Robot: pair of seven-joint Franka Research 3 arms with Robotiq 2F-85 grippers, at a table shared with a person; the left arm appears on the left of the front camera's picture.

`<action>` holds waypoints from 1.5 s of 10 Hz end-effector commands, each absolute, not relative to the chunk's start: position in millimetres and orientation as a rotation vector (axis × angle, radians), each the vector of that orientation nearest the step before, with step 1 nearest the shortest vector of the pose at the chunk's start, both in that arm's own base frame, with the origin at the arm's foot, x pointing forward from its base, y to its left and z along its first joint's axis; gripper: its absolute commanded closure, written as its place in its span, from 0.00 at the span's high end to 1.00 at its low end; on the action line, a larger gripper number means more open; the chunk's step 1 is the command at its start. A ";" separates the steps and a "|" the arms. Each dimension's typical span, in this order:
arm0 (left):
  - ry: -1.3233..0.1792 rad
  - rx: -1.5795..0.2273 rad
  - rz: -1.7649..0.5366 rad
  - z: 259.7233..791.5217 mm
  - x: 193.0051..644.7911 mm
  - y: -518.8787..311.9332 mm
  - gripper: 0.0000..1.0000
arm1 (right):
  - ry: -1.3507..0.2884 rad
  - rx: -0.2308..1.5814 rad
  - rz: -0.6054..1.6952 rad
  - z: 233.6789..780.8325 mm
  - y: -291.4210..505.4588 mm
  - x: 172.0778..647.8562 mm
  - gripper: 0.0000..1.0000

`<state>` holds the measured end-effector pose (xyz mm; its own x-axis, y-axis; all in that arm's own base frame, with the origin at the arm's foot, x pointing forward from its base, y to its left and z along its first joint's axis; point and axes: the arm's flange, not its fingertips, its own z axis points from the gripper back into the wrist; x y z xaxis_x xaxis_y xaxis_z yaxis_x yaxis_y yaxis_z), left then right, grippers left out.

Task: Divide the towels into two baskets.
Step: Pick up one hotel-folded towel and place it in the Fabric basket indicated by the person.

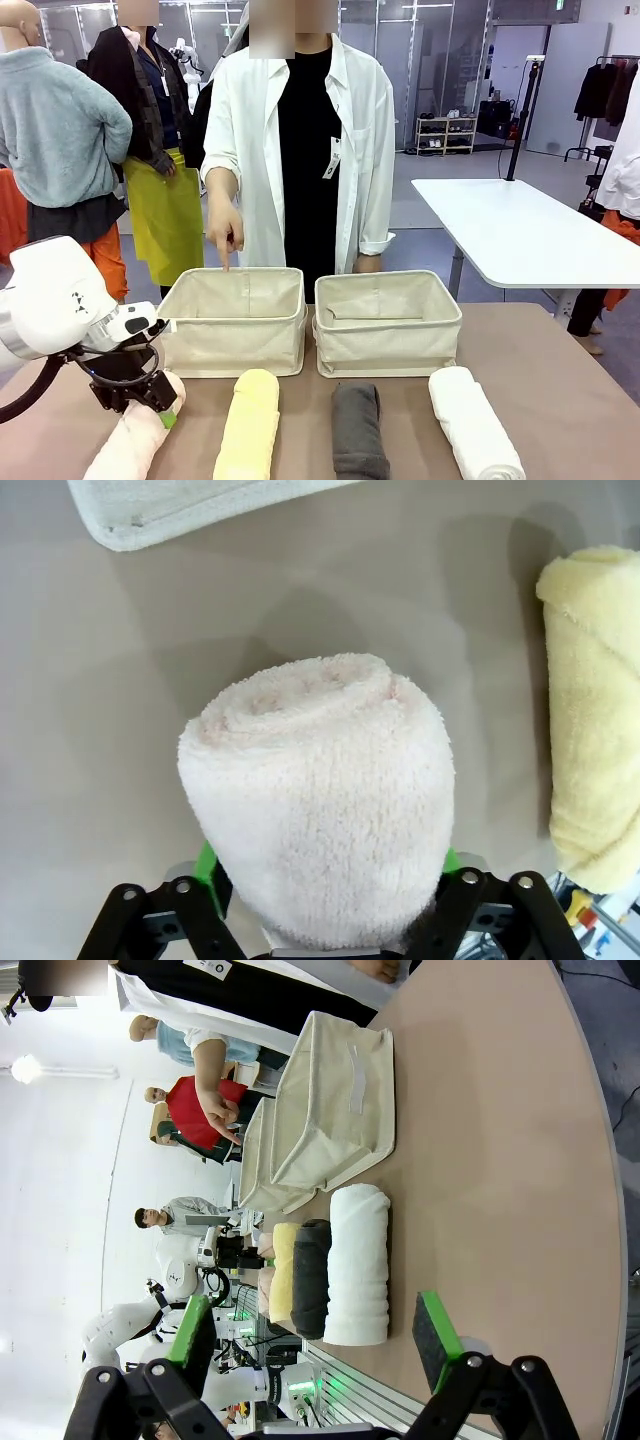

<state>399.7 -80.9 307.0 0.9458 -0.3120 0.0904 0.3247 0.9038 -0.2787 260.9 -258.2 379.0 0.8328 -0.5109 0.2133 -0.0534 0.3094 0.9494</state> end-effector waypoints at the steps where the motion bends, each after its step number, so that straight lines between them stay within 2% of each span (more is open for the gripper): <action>1: -0.034 -0.268 -0.321 290.3 292.0 -69.1 0.63 | -0.546 1.236 -0.317 381.4 -257.8 259.0 1.00; 5: -0.059 -0.267 -0.319 310.3 296.9 -67.2 0.23 | -0.546 1.236 -0.317 381.4 -257.8 259.0 1.00; 8: -0.096 -0.297 -0.525 400.8 303.5 -73.4 0.24 | -0.546 1.236 -0.317 381.4 -257.8 259.0 1.00; 11: -0.127 -0.161 -1.064 479.2 322.4 -93.9 0.24 | -0.546 1.236 -0.317 381.4 -257.8 259.0 1.00; 12: -0.117 -0.120 -1.272 489.0 322.9 -110.2 0.24 | -0.546 1.236 -0.317 381.4 -257.8 259.0 1.00; 13: -0.201 -0.029 -1.463 492.9 316.1 -131.5 0.24 | -0.546 1.236 -0.317 381.4 -257.8 259.0 1.00; 15: -0.272 0.027 -1.643 484.3 301.0 -145.6 0.24 | -0.546 1.236 -0.317 381.4 -257.8 259.0 1.00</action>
<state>299.0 -156.0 497.5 0.0463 -0.9939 0.1001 0.9923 0.0573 0.1095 260.9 -258.2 379.0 0.8327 -0.5109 0.2134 -0.0534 0.3094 0.9494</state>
